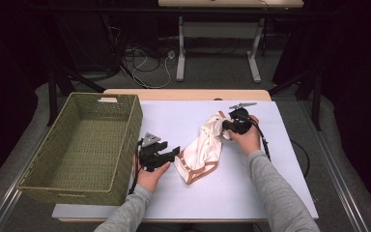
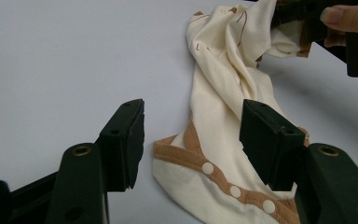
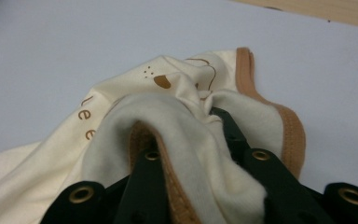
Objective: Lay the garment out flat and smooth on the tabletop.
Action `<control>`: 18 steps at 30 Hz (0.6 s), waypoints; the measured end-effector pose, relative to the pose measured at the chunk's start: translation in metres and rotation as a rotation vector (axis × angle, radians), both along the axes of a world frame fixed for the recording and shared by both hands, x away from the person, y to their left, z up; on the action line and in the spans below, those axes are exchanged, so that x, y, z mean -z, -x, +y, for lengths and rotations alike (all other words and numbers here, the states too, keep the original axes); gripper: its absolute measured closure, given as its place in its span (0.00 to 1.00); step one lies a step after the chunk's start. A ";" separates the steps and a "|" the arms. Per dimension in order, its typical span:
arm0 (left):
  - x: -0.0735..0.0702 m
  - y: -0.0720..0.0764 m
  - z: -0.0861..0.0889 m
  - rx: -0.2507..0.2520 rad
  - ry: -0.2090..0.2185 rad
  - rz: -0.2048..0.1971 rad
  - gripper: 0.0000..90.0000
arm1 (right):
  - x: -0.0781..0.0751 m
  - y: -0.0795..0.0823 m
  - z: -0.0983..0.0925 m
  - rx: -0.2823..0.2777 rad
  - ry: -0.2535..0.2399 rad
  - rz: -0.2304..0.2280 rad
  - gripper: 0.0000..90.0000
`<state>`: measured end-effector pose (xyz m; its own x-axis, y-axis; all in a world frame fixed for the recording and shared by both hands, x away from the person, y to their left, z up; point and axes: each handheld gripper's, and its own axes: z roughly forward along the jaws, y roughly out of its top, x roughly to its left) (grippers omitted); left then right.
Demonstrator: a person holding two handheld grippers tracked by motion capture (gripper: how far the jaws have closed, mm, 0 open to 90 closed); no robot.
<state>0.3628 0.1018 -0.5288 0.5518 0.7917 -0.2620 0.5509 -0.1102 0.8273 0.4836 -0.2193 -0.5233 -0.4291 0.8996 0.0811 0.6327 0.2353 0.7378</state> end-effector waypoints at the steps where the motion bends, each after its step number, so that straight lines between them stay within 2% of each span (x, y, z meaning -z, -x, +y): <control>1: 0.000 0.000 0.000 0.000 -0.001 0.001 0.46 | 0.002 0.000 0.000 -0.002 -0.002 0.006 0.86; 4: 0.000 0.000 0.000 -0.002 -0.001 -0.003 0.45 | 0.006 0.001 0.001 -0.016 0.024 0.023 0.85; 5: -0.001 0.001 0.001 0.001 -0.002 0.000 0.45 | 0.007 0.001 0.002 -0.016 0.022 0.035 0.85; 10: -0.001 0.001 0.003 -0.003 -0.007 -0.008 0.45 | 0.005 0.005 0.002 -0.016 0.013 0.031 0.77; 18: -0.001 0.000 0.004 -0.011 -0.001 -0.003 0.45 | -0.001 0.016 0.001 -0.025 0.014 0.019 0.52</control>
<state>0.3625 0.1062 -0.5274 0.5439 0.7978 -0.2600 0.5496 -0.1046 0.8289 0.4681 -0.2182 -0.5219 -0.4499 0.8898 0.0769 0.6404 0.2614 0.7222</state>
